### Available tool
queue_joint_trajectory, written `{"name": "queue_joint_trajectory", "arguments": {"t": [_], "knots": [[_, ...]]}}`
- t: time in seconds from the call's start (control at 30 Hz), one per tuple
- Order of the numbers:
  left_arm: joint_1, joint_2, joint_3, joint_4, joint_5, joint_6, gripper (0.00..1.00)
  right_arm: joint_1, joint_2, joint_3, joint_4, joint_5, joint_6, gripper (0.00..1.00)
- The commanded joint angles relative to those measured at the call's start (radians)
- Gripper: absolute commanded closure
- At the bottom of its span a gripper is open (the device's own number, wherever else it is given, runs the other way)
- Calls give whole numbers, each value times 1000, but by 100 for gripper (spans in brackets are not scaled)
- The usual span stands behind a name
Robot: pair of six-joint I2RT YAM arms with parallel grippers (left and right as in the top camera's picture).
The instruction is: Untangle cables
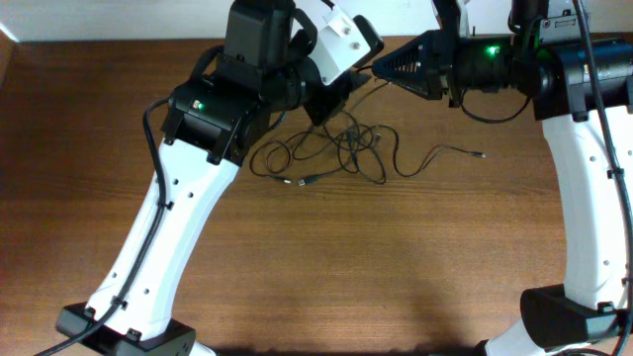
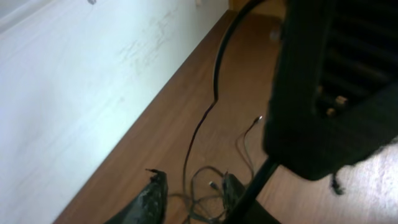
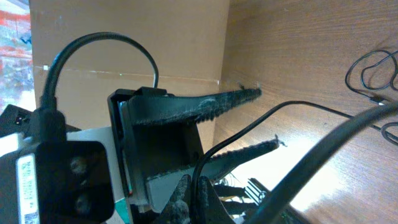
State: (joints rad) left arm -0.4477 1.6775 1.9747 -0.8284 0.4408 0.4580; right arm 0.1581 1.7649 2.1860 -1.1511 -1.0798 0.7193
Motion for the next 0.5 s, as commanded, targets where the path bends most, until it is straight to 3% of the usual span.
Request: {"name": "queue_joint_trajectory", "arguments": {"t": [0.0,0.07,0.13,0.2,0.23,0.37,0.4,0.47], "knots": [[0,3,0,5,42,4,84,5,-4,0,3,-24,-4,96],[0,3,0,6,42,4,100,5,-4,0,3,-23,-4,96],[0,3,0,5,42,-1,100,5,-4,0,3,6,-5,96],[1,3,0,6,42,-40,100,5,-4,0,3,68,-8,81],[0,3,0,6,42,-62,100,5,-4,0,3,103,-10,69],[0,3,1,12,42,-125,100,5,-4,0,3,158,-55,69],[1,1,1,19,42,-146,100,5,-4,0,2,170,-71,64],[3,-6,1,51,42,-208,100,5,-4,0,-8,214,-134,32]]}}
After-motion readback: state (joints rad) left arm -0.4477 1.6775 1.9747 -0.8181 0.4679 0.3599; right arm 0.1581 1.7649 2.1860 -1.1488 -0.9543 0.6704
